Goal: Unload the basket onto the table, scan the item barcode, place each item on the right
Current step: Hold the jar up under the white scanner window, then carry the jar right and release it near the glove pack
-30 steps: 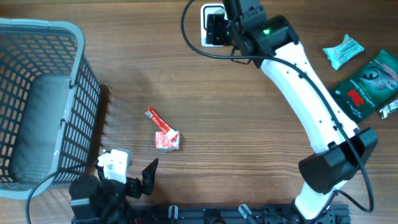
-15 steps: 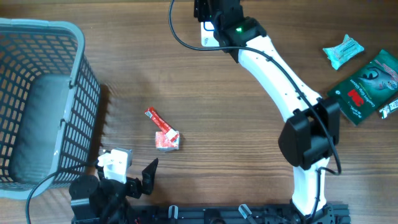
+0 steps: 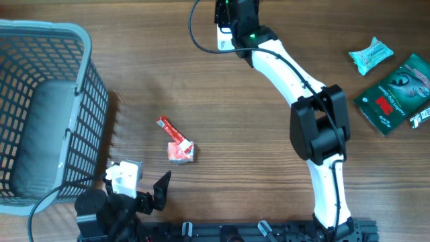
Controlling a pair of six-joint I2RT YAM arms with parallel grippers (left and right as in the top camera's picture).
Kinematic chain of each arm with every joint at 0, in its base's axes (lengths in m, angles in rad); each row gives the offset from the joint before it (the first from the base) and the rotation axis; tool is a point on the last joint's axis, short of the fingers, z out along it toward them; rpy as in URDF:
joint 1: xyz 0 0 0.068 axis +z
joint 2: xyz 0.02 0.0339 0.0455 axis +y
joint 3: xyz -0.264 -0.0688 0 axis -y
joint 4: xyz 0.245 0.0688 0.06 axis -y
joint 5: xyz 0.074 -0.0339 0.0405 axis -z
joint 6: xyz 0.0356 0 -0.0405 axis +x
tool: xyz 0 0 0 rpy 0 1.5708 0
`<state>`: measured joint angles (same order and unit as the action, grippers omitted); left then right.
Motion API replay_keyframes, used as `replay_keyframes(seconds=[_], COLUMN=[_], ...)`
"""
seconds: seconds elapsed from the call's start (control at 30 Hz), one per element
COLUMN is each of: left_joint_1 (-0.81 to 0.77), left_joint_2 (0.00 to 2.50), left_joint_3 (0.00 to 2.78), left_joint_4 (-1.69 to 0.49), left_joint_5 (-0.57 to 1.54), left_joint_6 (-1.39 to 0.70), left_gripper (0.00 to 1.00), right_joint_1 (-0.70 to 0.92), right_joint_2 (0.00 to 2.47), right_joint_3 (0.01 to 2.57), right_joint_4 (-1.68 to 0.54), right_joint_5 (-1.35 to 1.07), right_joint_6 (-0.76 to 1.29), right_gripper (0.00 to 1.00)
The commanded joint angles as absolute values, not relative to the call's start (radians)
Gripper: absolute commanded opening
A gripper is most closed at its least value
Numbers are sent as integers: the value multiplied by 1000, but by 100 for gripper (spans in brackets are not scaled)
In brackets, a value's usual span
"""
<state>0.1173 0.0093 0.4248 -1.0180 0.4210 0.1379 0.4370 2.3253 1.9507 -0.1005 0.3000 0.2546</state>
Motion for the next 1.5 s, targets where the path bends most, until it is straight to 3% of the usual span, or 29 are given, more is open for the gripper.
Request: replay_keyframes(seconds=[0.0, 0.4, 0.67, 0.8, 1.2, 1.47], left_joint_1=[120, 120, 120, 120, 120, 120], left_joint_2=[6, 6, 6, 6, 6, 6], left_joint_3=[422, 422, 422, 422, 422, 422], left_joint_4=[-1015, -1015, -1015, -1015, -1015, -1015], left_joint_5=[437, 437, 437, 437, 437, 437], left_joint_6=[150, 150, 150, 150, 150, 150], left_gripper=[100, 100, 100, 100, 100, 100], right_joint_1=[439, 439, 363, 229, -439, -785], right_joint_2=[2358, 2362, 2149, 2041, 2023, 2023], right_joint_3=[1954, 1955, 1956, 1956, 1949, 1640], right_joint_4=[-74, -36, -406, -672, -1292, -1159], right_joint_5=[313, 300, 253, 253, 81, 88], right_joint_6=[239, 237, 271, 324, 527, 470], right_gripper=[49, 50, 50, 49, 49, 54])
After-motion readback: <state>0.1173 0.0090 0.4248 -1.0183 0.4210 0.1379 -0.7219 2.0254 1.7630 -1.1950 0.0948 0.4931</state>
